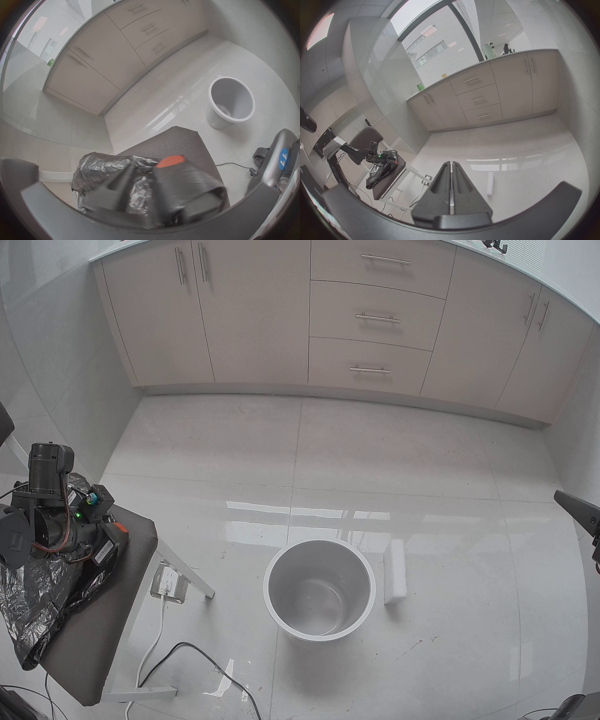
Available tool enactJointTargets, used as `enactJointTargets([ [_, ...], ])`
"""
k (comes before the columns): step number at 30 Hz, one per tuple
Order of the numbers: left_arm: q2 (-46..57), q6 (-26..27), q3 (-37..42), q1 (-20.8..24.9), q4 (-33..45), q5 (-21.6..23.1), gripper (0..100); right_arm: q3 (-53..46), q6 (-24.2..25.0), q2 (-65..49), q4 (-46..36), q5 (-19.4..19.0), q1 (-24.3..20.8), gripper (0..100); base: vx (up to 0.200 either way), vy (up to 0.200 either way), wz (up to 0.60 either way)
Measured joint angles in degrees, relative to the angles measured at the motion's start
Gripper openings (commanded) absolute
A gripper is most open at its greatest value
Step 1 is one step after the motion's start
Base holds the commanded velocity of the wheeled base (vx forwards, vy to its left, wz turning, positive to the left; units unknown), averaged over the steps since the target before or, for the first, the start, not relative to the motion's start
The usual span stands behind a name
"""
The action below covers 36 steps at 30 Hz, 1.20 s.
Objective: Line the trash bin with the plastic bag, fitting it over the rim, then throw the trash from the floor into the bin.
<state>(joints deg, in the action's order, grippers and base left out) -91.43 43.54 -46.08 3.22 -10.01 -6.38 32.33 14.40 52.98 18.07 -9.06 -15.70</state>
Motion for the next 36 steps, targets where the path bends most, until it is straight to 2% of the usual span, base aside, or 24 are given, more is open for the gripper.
enactJointTargets([
  [3,0.9,-0.1,0.5,0.0,-0.1,1.3,0,-0.3,0.0,0.2,0.0,0.0,0.0,0,0.0,0.0,0.0],
  [8,3.6,-1.2,0.9,0.0,-0.3,7.0,0,-1.1,-0.1,0.9,0.1,0.0,-0.6,0,0.0,0.0,0.0],
  [12,6.1,-7.9,1.1,0.2,-1.5,9.4,0,-1.8,-0.2,1.4,0.1,0.0,-1.1,0,0.0,0.0,0.0],
  [15,7.6,-15.8,1.3,1.2,-3.5,10.0,0,-2.2,-0.3,1.5,0.1,0.0,-1.5,0,0.0,0.0,0.0],
  [23,10.3,-44.7,-0.3,5.8,-10.5,8.8,0,-3.0,-0.1,1.4,0.7,0.0,-3.2,0,0.0,0.0,0.0],
  [27,12.4,-59.6,-2.3,11.2,-13.2,7.8,0,-4.5,-0.1,1.4,3.7,-0.1,-5.0,0,0.0,0.0,0.0],
  [28,12.8,-61.3,-2.7,12.3,-13.4,7.7,0,-4.8,-0.1,1.4,4.1,0.0,-5.3,0,0.0,0.0,0.0],
  [30,14.1,-68.0,-4.5,16.6,-13.7,7.3,0,-5.9,0.3,1.8,5.6,0.0,-6.9,0,0.0,0.0,0.0],
  [36,15.4,-79.2,-10.8,23.2,-9.5,7.4,0,-6.8,3.4,4.2,9.4,0.0,-9.4,0,0.0,0.0,0.0],
])
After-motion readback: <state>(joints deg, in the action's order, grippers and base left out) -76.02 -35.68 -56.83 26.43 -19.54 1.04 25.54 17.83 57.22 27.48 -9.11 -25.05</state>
